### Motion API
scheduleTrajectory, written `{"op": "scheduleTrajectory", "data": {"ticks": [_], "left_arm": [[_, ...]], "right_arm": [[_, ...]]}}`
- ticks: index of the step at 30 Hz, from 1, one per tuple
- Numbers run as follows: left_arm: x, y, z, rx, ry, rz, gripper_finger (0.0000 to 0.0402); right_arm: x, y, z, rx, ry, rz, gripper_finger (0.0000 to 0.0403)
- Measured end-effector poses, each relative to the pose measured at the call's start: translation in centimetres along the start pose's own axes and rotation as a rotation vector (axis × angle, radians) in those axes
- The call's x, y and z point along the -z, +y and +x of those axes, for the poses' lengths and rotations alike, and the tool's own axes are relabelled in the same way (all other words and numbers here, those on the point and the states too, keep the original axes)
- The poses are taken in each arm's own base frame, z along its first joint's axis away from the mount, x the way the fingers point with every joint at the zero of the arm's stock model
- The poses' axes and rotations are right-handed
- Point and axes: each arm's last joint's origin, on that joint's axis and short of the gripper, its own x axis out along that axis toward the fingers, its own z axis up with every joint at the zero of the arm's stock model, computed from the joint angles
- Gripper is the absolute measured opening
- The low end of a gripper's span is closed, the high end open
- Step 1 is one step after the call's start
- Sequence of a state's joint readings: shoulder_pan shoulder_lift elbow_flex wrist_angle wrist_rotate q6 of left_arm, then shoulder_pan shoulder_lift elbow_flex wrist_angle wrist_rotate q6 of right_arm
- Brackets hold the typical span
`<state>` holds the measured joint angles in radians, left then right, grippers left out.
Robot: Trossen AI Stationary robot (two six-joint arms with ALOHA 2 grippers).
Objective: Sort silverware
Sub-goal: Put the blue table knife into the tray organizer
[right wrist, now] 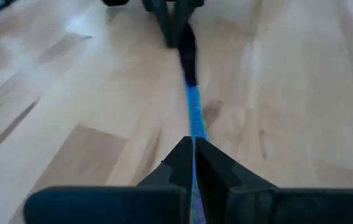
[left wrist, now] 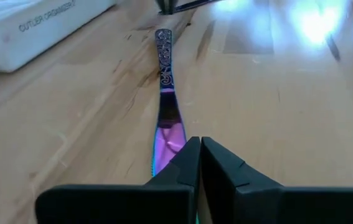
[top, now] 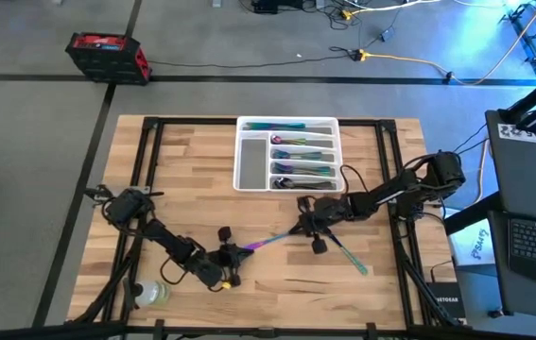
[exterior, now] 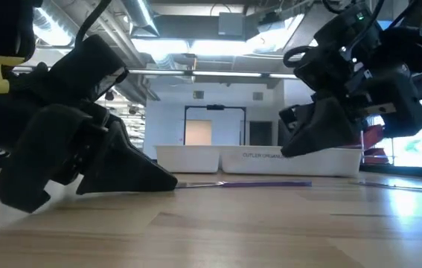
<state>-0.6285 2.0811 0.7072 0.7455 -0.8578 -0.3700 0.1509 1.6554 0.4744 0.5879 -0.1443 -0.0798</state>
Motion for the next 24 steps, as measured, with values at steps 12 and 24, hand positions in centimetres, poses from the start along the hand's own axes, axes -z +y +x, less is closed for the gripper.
{"op": "scheduleTrajectory", "data": {"ticks": [12,24], "left_arm": [[2.1,2.4,-1.7,0.121,-0.023,-0.051,0.0000],[2.2,4.4,-2.8,0.182,-0.118,-0.096,0.0000]], "right_arm": [[-0.9,-0.3,0.0,0.086,-0.089,-0.013,0.0089],[-1.0,-0.3,0.3,0.077,-0.132,-0.036,0.0151]]}}
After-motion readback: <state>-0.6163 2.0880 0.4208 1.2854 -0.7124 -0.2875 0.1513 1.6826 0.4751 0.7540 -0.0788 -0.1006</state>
